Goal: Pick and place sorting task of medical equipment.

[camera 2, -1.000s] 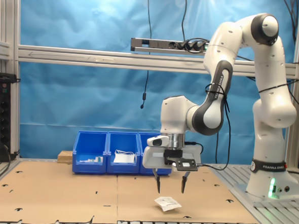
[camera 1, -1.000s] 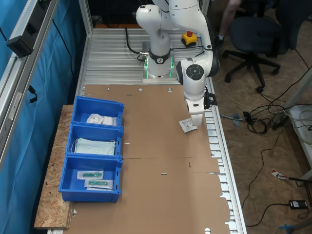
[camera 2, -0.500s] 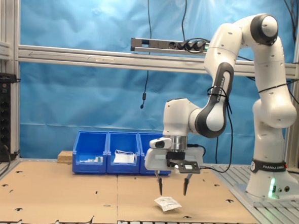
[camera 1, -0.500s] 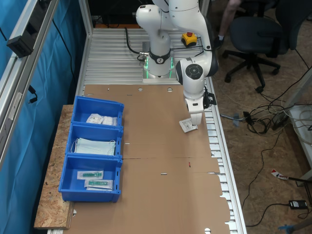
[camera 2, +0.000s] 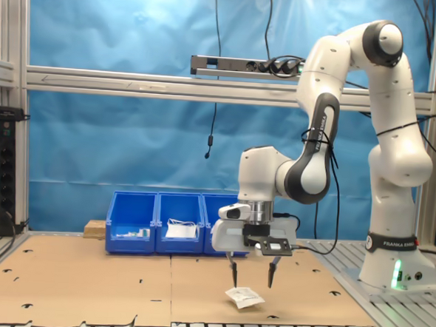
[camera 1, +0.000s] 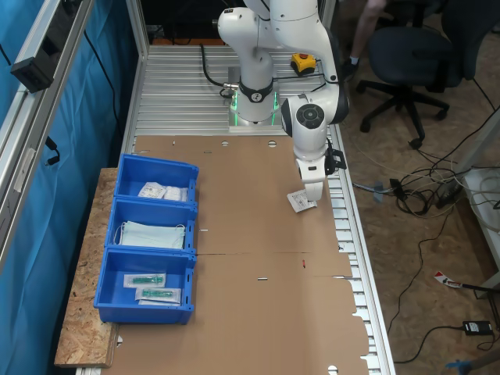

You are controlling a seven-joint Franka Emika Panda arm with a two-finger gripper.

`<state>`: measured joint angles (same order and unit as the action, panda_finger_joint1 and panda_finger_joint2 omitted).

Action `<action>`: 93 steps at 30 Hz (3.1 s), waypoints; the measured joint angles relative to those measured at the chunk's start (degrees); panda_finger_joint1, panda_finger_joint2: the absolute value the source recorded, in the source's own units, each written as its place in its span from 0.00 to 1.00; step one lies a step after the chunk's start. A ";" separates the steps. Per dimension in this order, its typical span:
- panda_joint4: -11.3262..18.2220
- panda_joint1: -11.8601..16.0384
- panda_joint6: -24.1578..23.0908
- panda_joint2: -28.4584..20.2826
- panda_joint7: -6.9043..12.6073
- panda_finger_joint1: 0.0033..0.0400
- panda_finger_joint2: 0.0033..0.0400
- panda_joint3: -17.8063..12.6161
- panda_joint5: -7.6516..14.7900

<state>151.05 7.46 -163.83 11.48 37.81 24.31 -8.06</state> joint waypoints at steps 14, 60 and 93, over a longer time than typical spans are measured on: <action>-0.04 0.00 -0.26 1.19 0.10 1.00 1.00 -1.58 0.00; -5.04 -0.05 -0.32 7.51 2.65 1.00 1.00 -2.95 0.00; -4.80 -0.07 -0.32 8.14 4.97 1.00 1.00 -5.15 0.00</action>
<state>146.25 7.39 -164.15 19.62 42.78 19.16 -8.06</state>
